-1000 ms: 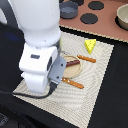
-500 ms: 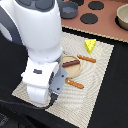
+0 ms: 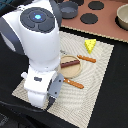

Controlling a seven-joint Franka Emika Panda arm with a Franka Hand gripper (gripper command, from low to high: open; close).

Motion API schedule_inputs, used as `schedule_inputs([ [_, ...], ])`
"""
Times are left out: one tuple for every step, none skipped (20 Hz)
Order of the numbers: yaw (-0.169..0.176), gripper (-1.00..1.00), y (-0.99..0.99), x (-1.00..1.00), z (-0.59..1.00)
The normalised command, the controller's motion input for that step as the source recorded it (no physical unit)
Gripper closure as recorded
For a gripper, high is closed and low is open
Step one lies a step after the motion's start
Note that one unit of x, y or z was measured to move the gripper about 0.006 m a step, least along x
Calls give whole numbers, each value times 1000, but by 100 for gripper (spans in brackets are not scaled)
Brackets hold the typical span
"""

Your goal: Interact with the objects in diverse but meaningful ways.

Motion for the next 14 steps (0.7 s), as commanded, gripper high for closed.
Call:
schedule_inputs([
  [0, -100, 183, 103, 1000],
  [0, -100, 169, 146, 1000],
  [0, -100, 194, 226, 1000],
  [2, -100, 240, 183, 1000],
  [4, -100, 291, 180, 777],
  [17, -100, 374, 180, 466],
  [33, -100, 449, 186, 223],
  [41, -100, 446, 3, 0],
  [57, -100, 429, -114, -231],
  [62, -100, 480, -131, -231],
  [65, -100, 611, -129, -226],
  [69, -100, 680, -191, -229],
  [69, -100, 711, -251, -229],
  [68, -100, 694, -286, -243],
])
